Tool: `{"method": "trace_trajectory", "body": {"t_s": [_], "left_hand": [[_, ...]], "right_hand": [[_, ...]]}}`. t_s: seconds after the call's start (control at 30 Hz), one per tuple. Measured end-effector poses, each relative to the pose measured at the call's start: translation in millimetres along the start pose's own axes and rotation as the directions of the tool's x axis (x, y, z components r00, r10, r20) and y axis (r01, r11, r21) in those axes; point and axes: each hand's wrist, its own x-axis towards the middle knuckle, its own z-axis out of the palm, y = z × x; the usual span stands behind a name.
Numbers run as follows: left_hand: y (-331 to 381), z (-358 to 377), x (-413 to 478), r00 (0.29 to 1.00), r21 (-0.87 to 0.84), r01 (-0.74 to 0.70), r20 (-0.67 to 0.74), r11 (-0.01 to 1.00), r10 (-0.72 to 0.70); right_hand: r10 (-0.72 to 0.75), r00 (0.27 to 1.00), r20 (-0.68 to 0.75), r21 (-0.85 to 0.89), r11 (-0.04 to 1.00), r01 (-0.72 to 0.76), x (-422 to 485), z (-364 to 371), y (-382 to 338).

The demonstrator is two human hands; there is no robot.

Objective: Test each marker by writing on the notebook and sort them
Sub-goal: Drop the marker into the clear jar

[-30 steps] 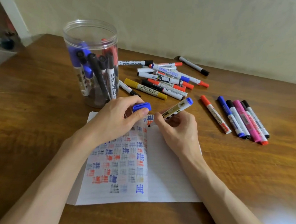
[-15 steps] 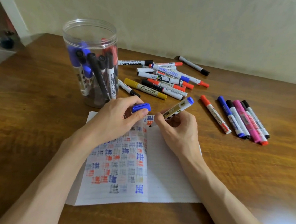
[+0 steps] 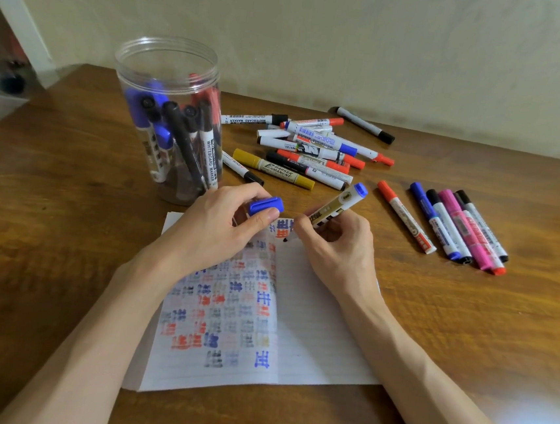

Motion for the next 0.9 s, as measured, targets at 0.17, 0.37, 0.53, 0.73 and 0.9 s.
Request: {"method": "trace_trajectory", "body": {"t_s": [0.17,0.37,0.53,0.73,0.9], "left_hand": [[-0.6,0.1,0.1,1.0,-0.003,-0.005,-0.006,1.0,0.005],[0.6,-0.2,-0.1,1.0,-0.011,0.006,0.005,1.0,-0.006],[1.2,-0.3,-0.6,1.0,-0.009,0.011,0.002,1.0,-0.011],[2.3,0.0,-1.1,1.0,-0.004,0.014,-0.005,1.0,-0.014],[2.0,0.5,-0.8,1.0,-0.002,0.018,-0.005,1.0,-0.018]], "right_hand": [[-0.025,0.998,0.06,-0.046,0.999,0.028,-1.9,2.2,-0.8],[-0.035,0.999,0.024,-0.072,0.997,0.037,-2.0,1.7,1.1],[-0.025,1.0,0.012,-0.041,0.999,0.026,-1.2,1.2,1.9],[0.021,1.0,0.017,0.002,1.0,-0.021,1.1,1.2,2.4],[0.018,0.999,0.035,-0.002,1.0,-0.018,1.1,1.5,1.3]]}}
